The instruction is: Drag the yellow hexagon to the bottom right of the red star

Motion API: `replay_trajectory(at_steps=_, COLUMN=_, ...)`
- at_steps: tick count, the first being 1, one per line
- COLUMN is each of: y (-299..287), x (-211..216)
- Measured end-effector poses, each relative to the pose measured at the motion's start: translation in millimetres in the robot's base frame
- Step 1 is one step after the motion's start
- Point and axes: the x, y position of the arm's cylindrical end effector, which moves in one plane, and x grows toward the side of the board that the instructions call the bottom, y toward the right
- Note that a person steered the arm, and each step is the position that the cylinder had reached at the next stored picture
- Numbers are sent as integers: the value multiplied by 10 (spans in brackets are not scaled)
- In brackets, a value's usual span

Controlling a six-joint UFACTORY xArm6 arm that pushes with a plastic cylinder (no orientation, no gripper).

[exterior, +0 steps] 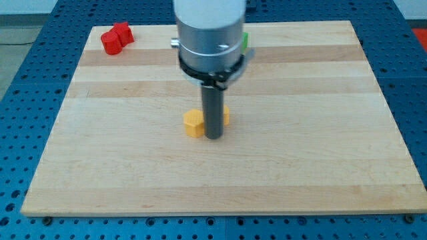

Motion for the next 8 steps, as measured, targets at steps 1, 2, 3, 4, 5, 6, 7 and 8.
replay_trajectory(at_steps=1, y=-490, x=-158)
replay_trajectory(at_steps=2, y=-1069, x=-240)
replay_trajectory(at_steps=3, y=-1424, x=-277)
replay_trajectory(at_steps=4, y=-1460, x=-558)
replay_trajectory(at_steps=5, y=-1460, x=-861)
replay_trajectory(at_steps=6, y=-1460, x=-1145)
replay_trajectory(at_steps=7, y=-1404, x=-1207)
replay_trajectory(at_steps=8, y=-1258, x=-1253)
